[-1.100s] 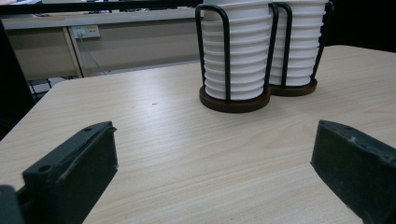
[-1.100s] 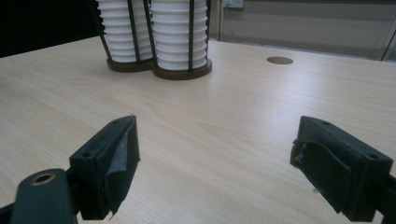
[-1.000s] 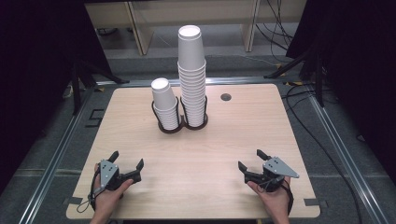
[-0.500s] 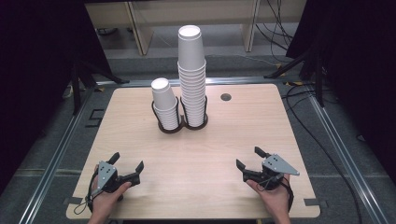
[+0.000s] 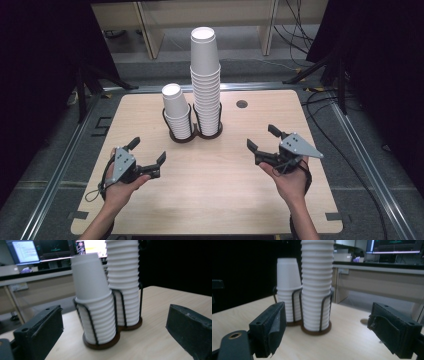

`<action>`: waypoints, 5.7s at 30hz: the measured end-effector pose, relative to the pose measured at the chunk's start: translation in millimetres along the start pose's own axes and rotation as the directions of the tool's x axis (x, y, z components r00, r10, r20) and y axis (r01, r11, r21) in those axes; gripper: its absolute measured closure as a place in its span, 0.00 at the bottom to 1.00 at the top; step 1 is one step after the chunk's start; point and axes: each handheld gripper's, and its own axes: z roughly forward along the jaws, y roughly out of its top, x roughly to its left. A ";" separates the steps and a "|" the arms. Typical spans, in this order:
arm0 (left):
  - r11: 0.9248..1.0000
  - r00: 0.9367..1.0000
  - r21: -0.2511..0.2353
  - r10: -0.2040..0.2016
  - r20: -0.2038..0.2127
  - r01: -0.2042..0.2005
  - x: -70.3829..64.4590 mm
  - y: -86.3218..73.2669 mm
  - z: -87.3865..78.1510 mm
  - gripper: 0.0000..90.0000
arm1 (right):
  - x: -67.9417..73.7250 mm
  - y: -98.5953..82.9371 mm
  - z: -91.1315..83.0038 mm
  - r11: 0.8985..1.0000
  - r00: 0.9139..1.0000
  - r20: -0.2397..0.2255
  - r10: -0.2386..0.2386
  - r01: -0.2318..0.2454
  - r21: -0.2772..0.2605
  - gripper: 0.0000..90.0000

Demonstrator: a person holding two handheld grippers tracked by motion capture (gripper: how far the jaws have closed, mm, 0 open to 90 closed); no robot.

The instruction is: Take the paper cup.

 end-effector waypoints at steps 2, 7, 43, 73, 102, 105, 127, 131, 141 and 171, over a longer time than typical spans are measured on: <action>1.000 1.000 -0.013 0.013 0.020 -0.012 -2.3 11.3 9.4 0.01 | 0.6 4.5 2.0 1.000 1.000 0.004 0.014 -0.014 -0.003 0.16; 0.997 0.995 -0.032 0.072 0.076 -0.070 -6.9 40.7 41.0 0.01 | 0.8 36.3 27.5 0.998 1.000 -0.025 -0.012 0.011 -0.056 0.17; 1.000 0.996 0.019 0.008 0.087 -0.010 -17.3 127.0 204.8 0.01 | -3.6 166.3 198.3 0.999 0.991 -0.124 -0.043 0.040 -0.025 0.16; 0.999 0.995 0.027 -0.026 0.094 0.024 -20.8 125.5 217.8 0.06 | -1.3 167.1 221.6 1.000 0.991 -0.133 -0.011 0.014 0.022 0.19; 0.999 0.995 0.041 -0.025 0.093 0.021 -20.5 126.6 217.7 0.06 | -1.7 186.4 212.6 0.998 0.991 -0.135 -0.023 0.014 -0.067 0.23; 0.999 0.996 0.043 -0.021 0.089 0.017 -20.3 126.6 217.1 0.06 | -1.4 188.3 210.9 0.997 0.991 -0.135 -0.012 0.002 -0.080 0.23; 0.999 0.995 0.050 -0.004 0.096 0.000 -19.0 127.6 217.9 0.06 | 1.4 202.1 204.5 0.992 0.991 -0.130 -0.021 0.004 -0.126 0.23; 0.999 0.995 0.051 -0.005 0.096 0.000 -19.0 127.8 217.9 0.06 | 1.7 206.7 203.3 0.991 0.991 -0.128 -0.022 0.005 -0.133 0.23; 0.999 0.996 0.053 -0.014 0.093 0.009 -19.8 128.0 217.8 0.06 | 0.1 214.2 200.3 0.985 0.992 -0.124 -0.021 -0.001 -0.172 0.23; 0.999 0.995 0.032 -0.005 0.104 0.001 -19.2 128.0 220.0 0.06 | 2.8 223.5 166.3 0.968 0.992 -0.121 -0.015 -0.016 -0.249 0.24</action>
